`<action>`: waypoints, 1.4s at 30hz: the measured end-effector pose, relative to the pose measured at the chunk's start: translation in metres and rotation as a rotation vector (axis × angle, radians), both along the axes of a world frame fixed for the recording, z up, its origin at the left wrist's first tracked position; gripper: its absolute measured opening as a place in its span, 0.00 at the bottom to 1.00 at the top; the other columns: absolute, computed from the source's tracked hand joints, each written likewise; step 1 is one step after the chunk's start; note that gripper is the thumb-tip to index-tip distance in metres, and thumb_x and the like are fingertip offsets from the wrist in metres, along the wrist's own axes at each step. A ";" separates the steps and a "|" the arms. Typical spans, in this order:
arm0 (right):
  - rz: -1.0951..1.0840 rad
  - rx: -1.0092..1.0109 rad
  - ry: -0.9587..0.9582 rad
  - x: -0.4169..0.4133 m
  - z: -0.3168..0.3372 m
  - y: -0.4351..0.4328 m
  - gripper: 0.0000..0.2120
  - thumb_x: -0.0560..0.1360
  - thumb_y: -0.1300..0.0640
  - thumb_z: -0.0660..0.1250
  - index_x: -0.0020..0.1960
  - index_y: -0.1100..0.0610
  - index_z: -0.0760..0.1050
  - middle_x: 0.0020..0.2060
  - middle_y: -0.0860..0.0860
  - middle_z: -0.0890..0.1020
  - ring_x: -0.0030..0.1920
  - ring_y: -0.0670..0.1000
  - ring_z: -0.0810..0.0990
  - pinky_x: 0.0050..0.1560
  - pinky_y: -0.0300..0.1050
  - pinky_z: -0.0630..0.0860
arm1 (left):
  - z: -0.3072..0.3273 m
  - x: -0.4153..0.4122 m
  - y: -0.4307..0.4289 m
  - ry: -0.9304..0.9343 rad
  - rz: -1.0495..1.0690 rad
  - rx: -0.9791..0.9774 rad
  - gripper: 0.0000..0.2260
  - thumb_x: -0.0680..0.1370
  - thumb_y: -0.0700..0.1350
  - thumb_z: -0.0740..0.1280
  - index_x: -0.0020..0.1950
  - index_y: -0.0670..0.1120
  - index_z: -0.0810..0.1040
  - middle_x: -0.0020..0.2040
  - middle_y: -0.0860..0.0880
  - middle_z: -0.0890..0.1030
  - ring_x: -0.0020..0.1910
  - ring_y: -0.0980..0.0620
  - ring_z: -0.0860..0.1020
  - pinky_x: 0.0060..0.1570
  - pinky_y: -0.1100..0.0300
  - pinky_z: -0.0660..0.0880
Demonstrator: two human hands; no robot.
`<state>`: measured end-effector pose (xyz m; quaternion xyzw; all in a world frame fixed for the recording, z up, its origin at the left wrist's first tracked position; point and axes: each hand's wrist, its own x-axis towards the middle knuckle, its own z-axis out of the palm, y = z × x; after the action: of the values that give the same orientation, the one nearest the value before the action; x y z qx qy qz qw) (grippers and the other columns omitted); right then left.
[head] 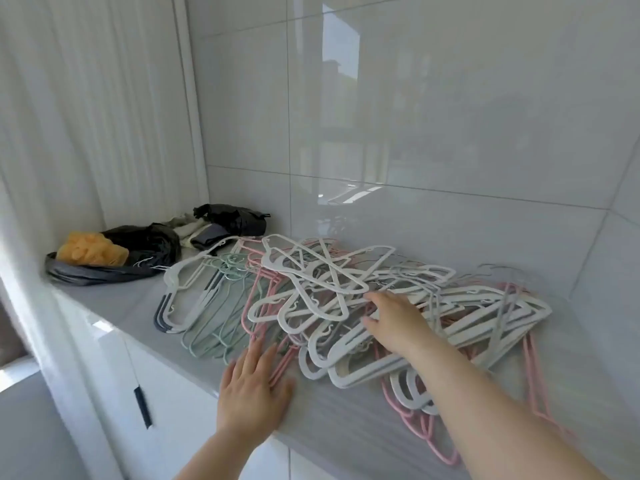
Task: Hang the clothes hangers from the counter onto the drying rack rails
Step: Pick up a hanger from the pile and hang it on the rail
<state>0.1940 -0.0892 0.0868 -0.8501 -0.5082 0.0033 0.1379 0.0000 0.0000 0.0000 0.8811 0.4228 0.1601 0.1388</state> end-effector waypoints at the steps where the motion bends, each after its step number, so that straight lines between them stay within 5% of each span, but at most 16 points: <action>1: 0.024 -0.021 -0.005 0.000 0.000 0.011 0.22 0.80 0.53 0.55 0.72 0.55 0.59 0.70 0.52 0.66 0.70 0.54 0.63 0.68 0.46 0.61 | -0.003 0.001 0.004 0.005 -0.004 0.028 0.44 0.57 0.65 0.32 0.74 0.59 0.48 0.76 0.55 0.44 0.75 0.55 0.50 0.73 0.58 0.45; 4: 0.058 -0.042 -0.029 0.002 -0.003 0.044 0.21 0.81 0.56 0.52 0.73 0.55 0.57 0.71 0.52 0.64 0.70 0.54 0.61 0.68 0.46 0.59 | -0.009 0.002 0.010 -0.001 0.050 0.143 0.42 0.60 0.64 0.35 0.73 0.57 0.54 0.76 0.54 0.50 0.74 0.54 0.56 0.72 0.59 0.47; 7: 0.035 -0.093 -0.097 0.008 -0.011 0.072 0.19 0.81 0.56 0.52 0.70 0.57 0.61 0.67 0.54 0.69 0.66 0.55 0.67 0.64 0.47 0.63 | -0.015 0.003 0.015 -0.001 0.030 0.152 0.28 0.64 0.61 0.52 0.61 0.54 0.74 0.63 0.51 0.76 0.55 0.51 0.81 0.59 0.57 0.60; 9: 0.007 -0.129 -0.138 0.012 -0.016 0.083 0.18 0.80 0.54 0.52 0.68 0.57 0.64 0.65 0.54 0.72 0.63 0.56 0.71 0.61 0.48 0.66 | -0.016 0.001 0.015 -0.007 0.005 0.184 0.24 0.64 0.60 0.55 0.58 0.56 0.70 0.57 0.50 0.81 0.49 0.51 0.83 0.55 0.57 0.61; 20: 0.037 -0.038 -0.422 0.011 -0.014 0.064 0.12 0.80 0.58 0.54 0.59 0.60 0.72 0.55 0.54 0.76 0.56 0.54 0.74 0.54 0.45 0.69 | -0.017 0.001 0.014 -0.011 0.010 0.166 0.24 0.63 0.59 0.56 0.52 0.53 0.81 0.54 0.50 0.82 0.49 0.51 0.83 0.55 0.58 0.64; 23: 0.100 0.211 -0.584 0.012 -0.016 0.051 0.09 0.67 0.59 0.74 0.39 0.62 0.76 0.32 0.53 0.78 0.32 0.53 0.76 0.36 0.45 0.74 | -0.012 -0.001 0.009 -0.033 0.027 0.155 0.24 0.63 0.58 0.55 0.53 0.54 0.80 0.55 0.51 0.82 0.49 0.53 0.83 0.53 0.58 0.75; 25: 0.142 0.373 -0.569 0.012 -0.015 0.046 0.15 0.59 0.63 0.79 0.30 0.60 0.72 0.22 0.48 0.69 0.22 0.47 0.63 0.22 0.40 0.65 | -0.010 -0.003 0.007 -0.123 0.044 0.087 0.25 0.64 0.57 0.55 0.55 0.51 0.79 0.59 0.50 0.80 0.52 0.50 0.81 0.51 0.55 0.76; 29: 0.142 0.591 -0.482 0.018 0.001 0.029 0.12 0.67 0.69 0.68 0.29 0.63 0.69 0.22 0.41 0.55 0.20 0.41 0.52 0.22 0.28 0.45 | -0.012 -0.013 0.001 -0.281 0.051 -0.016 0.31 0.65 0.59 0.51 0.63 0.49 0.73 0.67 0.51 0.71 0.64 0.49 0.74 0.62 0.59 0.67; 32: 0.025 0.839 -0.395 0.029 0.017 0.015 0.09 0.71 0.68 0.63 0.32 0.67 0.71 0.21 0.58 0.70 0.18 0.56 0.69 0.19 0.39 0.63 | -0.010 -0.028 -0.002 -0.318 0.093 -0.016 0.24 0.74 0.57 0.56 0.69 0.53 0.63 0.73 0.56 0.57 0.73 0.55 0.58 0.68 0.65 0.54; 35: -0.010 1.012 -0.377 0.022 0.037 0.004 0.15 0.74 0.63 0.55 0.37 0.71 0.75 0.26 0.63 0.77 0.24 0.60 0.76 0.25 0.47 0.72 | 0.001 -0.042 0.000 -0.434 0.185 0.010 0.19 0.77 0.46 0.63 0.67 0.50 0.67 0.72 0.53 0.61 0.71 0.53 0.61 0.68 0.62 0.56; 39: 0.108 1.095 -0.240 -0.004 0.058 -0.005 0.22 0.75 0.56 0.50 0.41 0.72 0.76 0.29 0.63 0.78 0.27 0.57 0.74 0.34 0.41 0.67 | 0.028 -0.052 -0.002 -0.585 0.244 0.025 0.17 0.76 0.42 0.65 0.64 0.45 0.71 0.68 0.50 0.68 0.67 0.51 0.67 0.63 0.61 0.62; 42: 0.258 1.034 -0.086 -0.034 0.070 -0.010 0.25 0.74 0.51 0.50 0.43 0.70 0.77 0.25 0.52 0.72 0.25 0.47 0.66 0.28 0.34 0.62 | 0.051 -0.072 -0.010 -0.671 0.277 0.102 0.18 0.75 0.41 0.65 0.64 0.45 0.70 0.65 0.51 0.69 0.66 0.52 0.68 0.60 0.65 0.62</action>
<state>0.1601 -0.0988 0.1572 -0.6012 -0.5492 -0.2655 0.5161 -0.0715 -0.0102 0.0513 0.7197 0.4604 0.4786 0.2026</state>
